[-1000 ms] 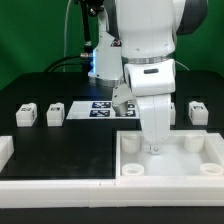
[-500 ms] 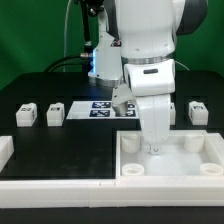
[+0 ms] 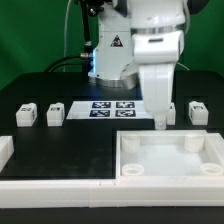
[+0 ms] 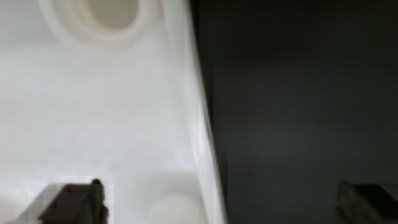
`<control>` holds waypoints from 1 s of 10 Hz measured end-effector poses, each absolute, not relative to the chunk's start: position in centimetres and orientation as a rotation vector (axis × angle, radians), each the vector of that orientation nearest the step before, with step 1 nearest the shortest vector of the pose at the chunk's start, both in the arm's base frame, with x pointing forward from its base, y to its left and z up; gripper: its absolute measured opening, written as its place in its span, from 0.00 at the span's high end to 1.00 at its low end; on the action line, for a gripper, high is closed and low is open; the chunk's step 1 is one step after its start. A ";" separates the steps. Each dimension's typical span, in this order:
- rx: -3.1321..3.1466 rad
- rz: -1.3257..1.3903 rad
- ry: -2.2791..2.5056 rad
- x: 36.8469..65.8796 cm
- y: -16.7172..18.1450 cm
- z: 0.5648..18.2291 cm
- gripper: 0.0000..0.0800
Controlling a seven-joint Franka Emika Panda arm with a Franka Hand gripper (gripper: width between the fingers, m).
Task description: Assemble one leg
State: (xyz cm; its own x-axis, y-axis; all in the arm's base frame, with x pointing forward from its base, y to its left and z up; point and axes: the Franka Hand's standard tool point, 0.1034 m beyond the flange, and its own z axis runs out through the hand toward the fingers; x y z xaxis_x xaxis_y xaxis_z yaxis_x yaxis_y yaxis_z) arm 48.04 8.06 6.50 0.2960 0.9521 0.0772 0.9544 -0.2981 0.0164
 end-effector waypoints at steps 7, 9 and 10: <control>-2.970 -0.105 -0.731 46.0 12.6 6.3 0.19; -3.029 -0.049 -0.285 43.4 14.4 5.6 0.19; -3.026 -0.040 -0.122 42.8 14.8 5.2 0.19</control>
Offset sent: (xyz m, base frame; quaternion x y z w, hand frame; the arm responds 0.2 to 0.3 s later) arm -0.0066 0.0174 -0.0098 -0.0382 0.0130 0.2950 0.9546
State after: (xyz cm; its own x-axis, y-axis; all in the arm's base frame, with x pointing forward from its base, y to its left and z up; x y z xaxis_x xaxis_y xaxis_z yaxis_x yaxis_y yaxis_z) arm 42.84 14.81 5.20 0.9964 0.0789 0.0309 0.0819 -0.9904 -0.1110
